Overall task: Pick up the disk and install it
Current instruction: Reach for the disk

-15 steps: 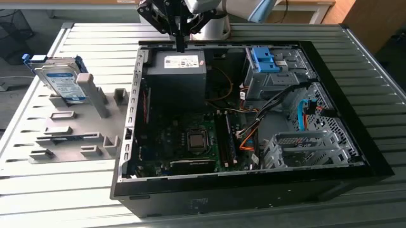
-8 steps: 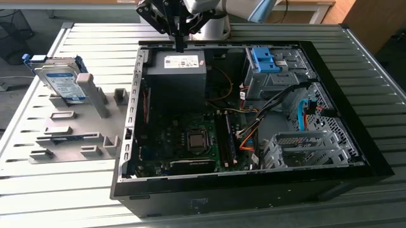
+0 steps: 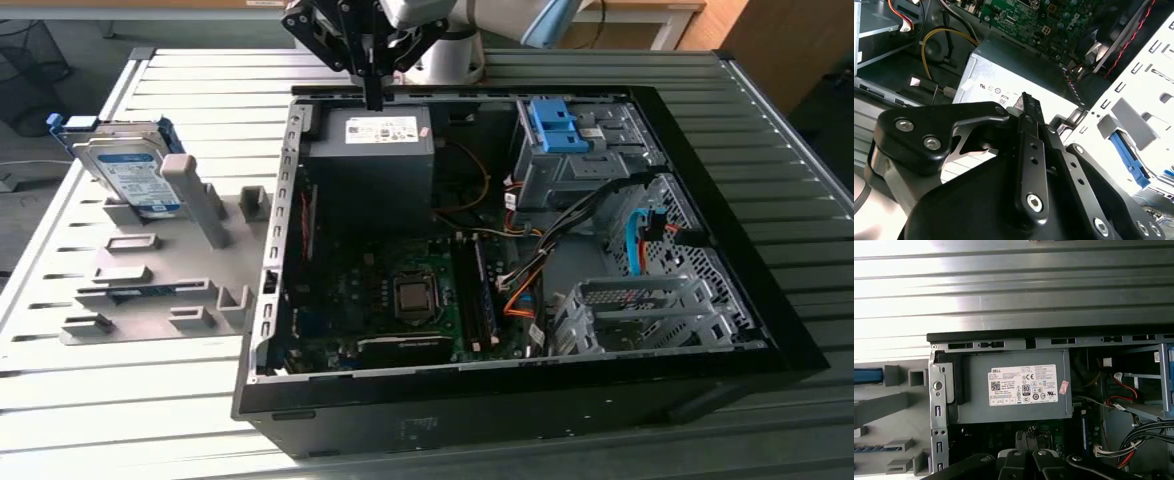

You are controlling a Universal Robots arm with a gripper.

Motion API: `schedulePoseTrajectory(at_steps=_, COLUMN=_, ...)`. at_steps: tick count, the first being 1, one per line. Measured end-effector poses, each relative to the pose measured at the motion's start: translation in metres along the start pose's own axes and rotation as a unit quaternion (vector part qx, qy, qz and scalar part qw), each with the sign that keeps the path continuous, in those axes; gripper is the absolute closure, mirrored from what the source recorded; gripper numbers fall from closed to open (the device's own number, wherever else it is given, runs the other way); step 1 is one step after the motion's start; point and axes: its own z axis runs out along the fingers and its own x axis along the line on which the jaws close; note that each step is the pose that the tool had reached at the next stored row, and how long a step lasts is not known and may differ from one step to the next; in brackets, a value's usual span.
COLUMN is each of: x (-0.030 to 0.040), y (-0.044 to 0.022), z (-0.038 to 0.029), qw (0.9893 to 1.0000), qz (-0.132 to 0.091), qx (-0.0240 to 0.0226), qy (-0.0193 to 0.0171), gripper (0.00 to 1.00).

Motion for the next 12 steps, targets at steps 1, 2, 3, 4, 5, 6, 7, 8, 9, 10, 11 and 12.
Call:
schedulePoseTrajectory(at_steps=1, x=0.0001, y=0.0000, z=0.0000, qw=1.0000, qz=0.000, qx=0.0000, qy=0.0000, gripper=0.89)
schedulePoseTrajectory(at_steps=2, x=0.0001, y=0.0000, z=0.0000, qw=1.0000, qz=0.000, qx=0.0000, qy=0.0000, gripper=0.89)
schedulePoseTrajectory(at_steps=3, x=0.0001, y=0.0000, z=0.0000, qw=1.0000, qz=0.000, qx=0.0000, qy=0.0000, gripper=0.89)
schedulePoseTrajectory(at_steps=4, x=0.0004, y=0.0000, z=0.0000, qw=1.0000, qz=0.000, qx=0.0000, qy=0.0000, gripper=0.89)
schedulePoseTrajectory(at_steps=5, x=0.0008, y=0.0000, z=0.0000, qw=1.0000, qz=0.000, qx=0.0000, qy=0.0000, gripper=0.89)
schedulePoseTrajectory(at_steps=6, x=0.0011, y=-0.0001, z=0.0000, qw=1.0000, qz=0.000, qx=-0.0001, qy=0.0000, gripper=0.89)
schedulePoseTrajectory(at_steps=7, x=0.0015, y=-0.0001, z=0.0000, qw=1.0000, qz=0.000, qx=0.0000, qy=0.0000, gripper=0.89)
schedulePoseTrajectory(at_steps=8, x=0.0019, y=-0.0001, z=0.0000, qw=1.0000, qz=0.000, qx=0.0000, qy=0.0000, gripper=0.89)
schedulePoseTrajectory(at_steps=9, x=0.0022, y=-0.0001, z=0.0000, qw=1.0000, qz=0.000, qx=0.0000, qy=0.0000, gripper=0.89)
schedulePoseTrajectory(at_steps=10, x=0.0026, y=-0.0002, z=-0.0001, qw=1.0000, qz=0.000, qx=0.0000, qy=0.0000, gripper=0.89)
schedulePoseTrajectory(at_steps=11, x=0.0030, y=-0.0002, z=-0.0001, qw=1.0000, qz=0.000, qx=0.0000, qy=0.0000, gripper=0.89)
schedulePoseTrajectory(at_steps=12, x=0.0035, y=-0.0003, z=-0.0001, qw=1.0000, qz=0.000, qx=0.0000, qy=0.0000, gripper=0.89)
